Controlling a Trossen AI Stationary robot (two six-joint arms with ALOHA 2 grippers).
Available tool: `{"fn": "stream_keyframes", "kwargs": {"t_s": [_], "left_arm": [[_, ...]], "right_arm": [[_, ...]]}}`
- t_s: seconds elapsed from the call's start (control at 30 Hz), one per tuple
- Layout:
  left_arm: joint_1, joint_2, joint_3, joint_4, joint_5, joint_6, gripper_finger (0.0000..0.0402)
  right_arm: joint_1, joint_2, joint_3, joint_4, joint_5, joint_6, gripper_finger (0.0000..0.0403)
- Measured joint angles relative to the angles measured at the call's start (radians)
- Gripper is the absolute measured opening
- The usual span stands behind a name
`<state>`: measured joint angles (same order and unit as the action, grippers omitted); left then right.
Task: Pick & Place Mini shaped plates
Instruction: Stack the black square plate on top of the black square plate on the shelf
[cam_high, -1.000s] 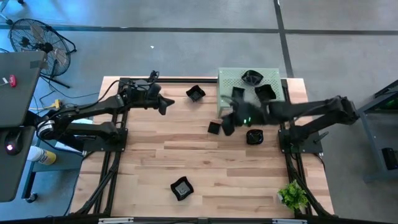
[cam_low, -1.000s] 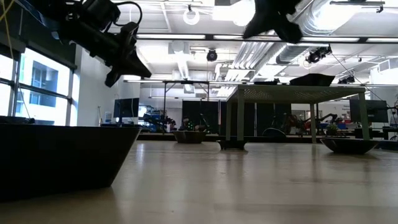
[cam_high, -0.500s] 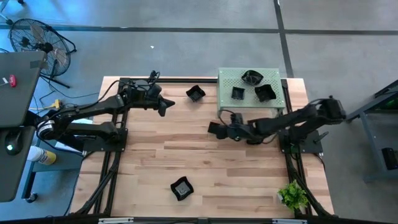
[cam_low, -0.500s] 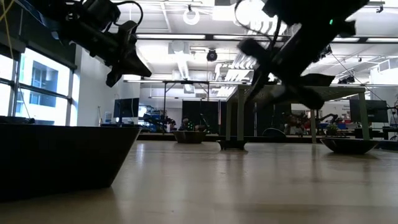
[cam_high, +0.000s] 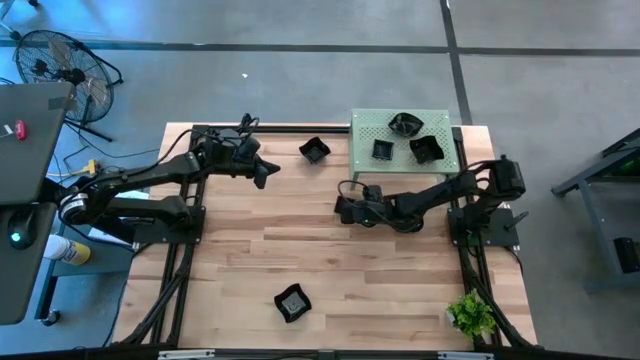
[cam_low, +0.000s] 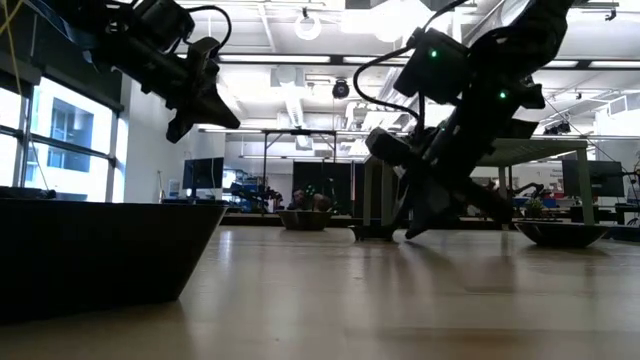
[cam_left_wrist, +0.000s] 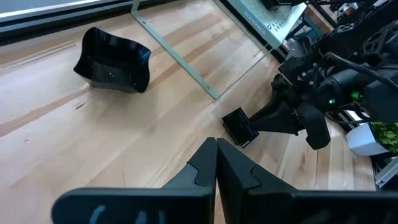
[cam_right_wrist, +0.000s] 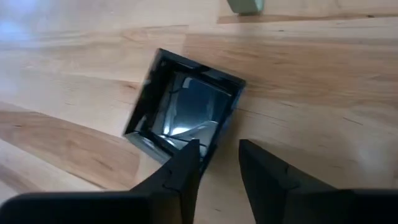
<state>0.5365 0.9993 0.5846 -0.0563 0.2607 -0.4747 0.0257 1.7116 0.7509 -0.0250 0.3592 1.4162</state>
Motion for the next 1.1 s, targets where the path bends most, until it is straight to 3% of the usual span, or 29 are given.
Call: {"fn": "stream_keyframes", "kwargs": {"t_s": [0.3,0.57,0.87,1.0,1.1], "left_arm": [[0.0,0.0,0.0,-0.005,0.001,-0.001,0.0],[0.0,0.0,0.0,-0.018,0.001,-0.002,0.0],[0.0,0.0,0.0,-0.022,0.001,0.003,0.0],[0.0,0.0,0.0,-0.021,0.001,0.004,0.0],[0.0,0.0,0.0,-0.021,0.001,0.005,0.0]], "right_arm": [[0.001,0.002,0.001,0.009,0.007,0.002,0.0006],[0.027,-0.118,0.001,0.003,-0.022,0.024,0.0003],[0.132,-0.381,0.021,-0.113,0.085,0.05,0.0002],[0.104,-0.376,0.074,-0.285,0.1,0.043,0.0009],[0.068,-0.315,0.08,-0.254,0.052,0.017,0.003]]}}
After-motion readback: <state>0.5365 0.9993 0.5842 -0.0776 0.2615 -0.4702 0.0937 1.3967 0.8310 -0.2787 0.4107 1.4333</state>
